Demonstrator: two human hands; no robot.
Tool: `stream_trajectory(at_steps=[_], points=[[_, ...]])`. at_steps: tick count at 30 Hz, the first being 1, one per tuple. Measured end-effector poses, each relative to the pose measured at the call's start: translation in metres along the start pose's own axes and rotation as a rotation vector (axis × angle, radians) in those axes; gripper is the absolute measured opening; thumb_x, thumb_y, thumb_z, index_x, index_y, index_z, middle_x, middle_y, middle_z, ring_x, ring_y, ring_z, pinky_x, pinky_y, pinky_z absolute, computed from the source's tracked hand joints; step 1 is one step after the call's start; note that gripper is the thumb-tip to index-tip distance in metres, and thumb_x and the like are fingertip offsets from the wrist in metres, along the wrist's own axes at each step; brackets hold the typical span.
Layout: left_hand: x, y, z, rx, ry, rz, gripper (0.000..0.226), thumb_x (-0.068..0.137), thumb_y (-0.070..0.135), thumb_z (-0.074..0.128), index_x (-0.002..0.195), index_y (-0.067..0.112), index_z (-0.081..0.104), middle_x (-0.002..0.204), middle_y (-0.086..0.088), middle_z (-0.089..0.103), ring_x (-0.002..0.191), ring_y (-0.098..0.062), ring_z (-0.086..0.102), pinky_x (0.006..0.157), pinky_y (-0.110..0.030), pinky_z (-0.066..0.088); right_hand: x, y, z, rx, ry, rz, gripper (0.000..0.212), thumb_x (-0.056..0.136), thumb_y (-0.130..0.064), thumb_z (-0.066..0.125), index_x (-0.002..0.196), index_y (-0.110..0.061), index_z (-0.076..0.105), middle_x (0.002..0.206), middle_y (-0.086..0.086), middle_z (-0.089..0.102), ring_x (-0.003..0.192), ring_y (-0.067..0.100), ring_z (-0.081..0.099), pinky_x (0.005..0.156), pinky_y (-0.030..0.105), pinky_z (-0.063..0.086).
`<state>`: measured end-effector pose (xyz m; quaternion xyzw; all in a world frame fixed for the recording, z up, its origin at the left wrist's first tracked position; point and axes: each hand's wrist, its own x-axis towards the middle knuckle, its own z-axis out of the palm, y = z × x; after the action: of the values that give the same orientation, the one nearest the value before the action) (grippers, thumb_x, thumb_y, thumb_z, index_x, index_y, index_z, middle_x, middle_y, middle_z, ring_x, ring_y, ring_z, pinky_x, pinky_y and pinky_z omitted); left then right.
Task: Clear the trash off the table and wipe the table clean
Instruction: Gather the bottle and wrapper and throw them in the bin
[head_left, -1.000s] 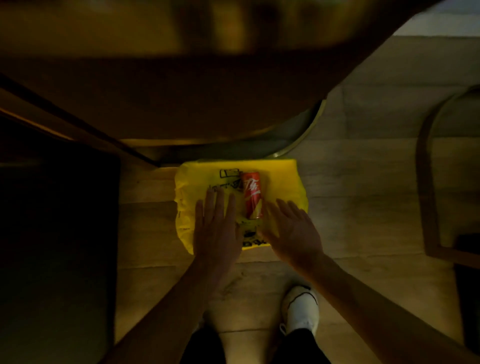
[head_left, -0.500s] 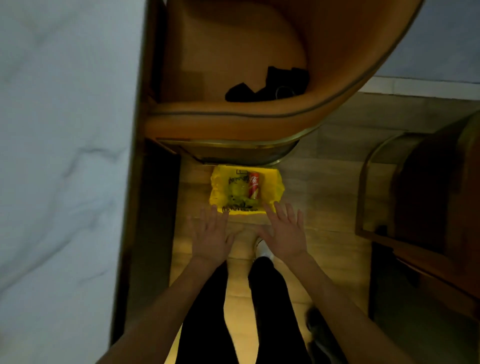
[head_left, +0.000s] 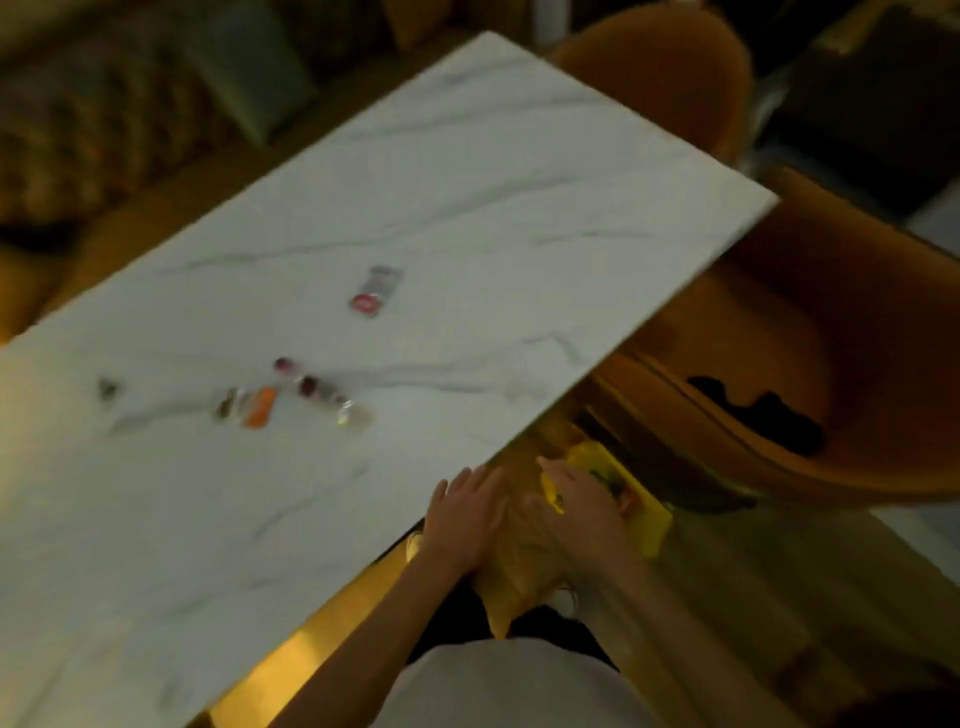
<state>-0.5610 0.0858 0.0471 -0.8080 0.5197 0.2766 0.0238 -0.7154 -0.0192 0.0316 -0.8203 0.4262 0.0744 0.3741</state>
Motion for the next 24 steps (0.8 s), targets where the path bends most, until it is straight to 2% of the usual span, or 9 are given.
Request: stream_trajectory(at_steps=[2, 5, 8, 11, 16, 21, 24], points=[[-0.018, -0.044, -0.019, -0.055, 0.083, -0.151, 0.057, 0.096, 0.049, 0.019, 0.146, 0.028, 0.035, 0.154, 0.002, 0.037, 0.142, -0.021, 0.034, 0.115, -0.041, 0.026, 0.024, -0.047, -0.003, -0.06, 0.001, -0.12, 0.064, 0.091, -0.06, 0.046, 0.146, -0.027, 0.039, 0.149, 0.002, 0.044, 0.136, 0.021, 0.041, 0.113, 0.039, 0.034], [-0.044, -0.109, -0.039, -0.191, 0.202, -0.349, 0.078, 0.083, 0.059, 0.007, 0.141, 0.023, 0.046, 0.145, -0.002, 0.05, 0.133, -0.023, 0.047, 0.108, -0.038, 0.036, 0.06, -0.11, 0.002, -0.158, -0.058, -0.282, 0.063, 0.092, -0.058, 0.045, 0.146, -0.026, 0.039, 0.151, 0.002, 0.042, 0.14, 0.021, 0.037, 0.116, 0.035, 0.027], [-0.06, -0.167, -0.06, -0.305, 0.253, -0.521, 0.057, 0.097, 0.052, 0.026, 0.143, 0.023, 0.043, 0.145, -0.002, 0.049, 0.13, -0.025, 0.049, 0.107, -0.038, 0.038, 0.094, -0.176, 0.01, -0.211, -0.107, -0.356, 0.064, 0.092, -0.059, 0.043, 0.148, -0.027, 0.036, 0.153, 0.001, 0.039, 0.142, 0.018, 0.034, 0.116, 0.033, 0.025], [-0.061, -0.213, -0.073, -0.369, 0.23, -0.604, 0.051, 0.1, 0.048, 0.031, 0.145, 0.026, 0.038, 0.147, -0.001, 0.047, 0.131, -0.025, 0.046, 0.109, -0.041, 0.035, 0.12, -0.221, 0.025, -0.172, -0.163, -0.327, 0.065, 0.091, -0.061, 0.043, 0.147, -0.031, 0.035, 0.153, -0.001, 0.038, 0.142, 0.018, 0.034, 0.116, 0.036, 0.027], [-0.021, -0.272, -0.094, -0.465, 0.184, -0.564, 0.048, 0.1, 0.046, 0.034, 0.141, 0.023, 0.044, 0.145, -0.002, 0.049, 0.133, -0.021, 0.045, 0.11, -0.036, 0.034, 0.151, -0.252, 0.049, -0.02, -0.145, -0.125, 0.058, 0.092, -0.054, 0.05, 0.142, -0.027, 0.043, 0.14, 0.001, 0.053, 0.128, 0.02, 0.051, 0.107, 0.038, 0.041], [0.062, -0.328, -0.126, -0.57, 0.131, -0.48, 0.036, 0.096, 0.03, 0.049, 0.126, 0.011, 0.058, 0.13, -0.013, 0.059, 0.122, -0.03, 0.054, 0.102, -0.038, 0.042, 0.181, -0.249, 0.082, -0.01, -0.164, 0.177, 0.06, 0.095, -0.05, 0.046, 0.146, -0.02, 0.037, 0.147, 0.008, 0.045, 0.135, 0.025, 0.044, 0.11, 0.04, 0.036], [0.107, -0.352, -0.145, -0.646, 0.071, -0.462, 0.035, 0.097, 0.023, 0.045, 0.124, 0.004, 0.057, 0.126, -0.017, 0.06, 0.118, -0.032, 0.056, 0.097, -0.034, 0.043, 0.192, -0.256, 0.103, 0.147, -0.201, 0.36, 0.06, 0.095, -0.045, 0.048, 0.146, -0.015, 0.037, 0.147, 0.01, 0.046, 0.134, 0.027, 0.044, 0.109, 0.037, 0.034]])
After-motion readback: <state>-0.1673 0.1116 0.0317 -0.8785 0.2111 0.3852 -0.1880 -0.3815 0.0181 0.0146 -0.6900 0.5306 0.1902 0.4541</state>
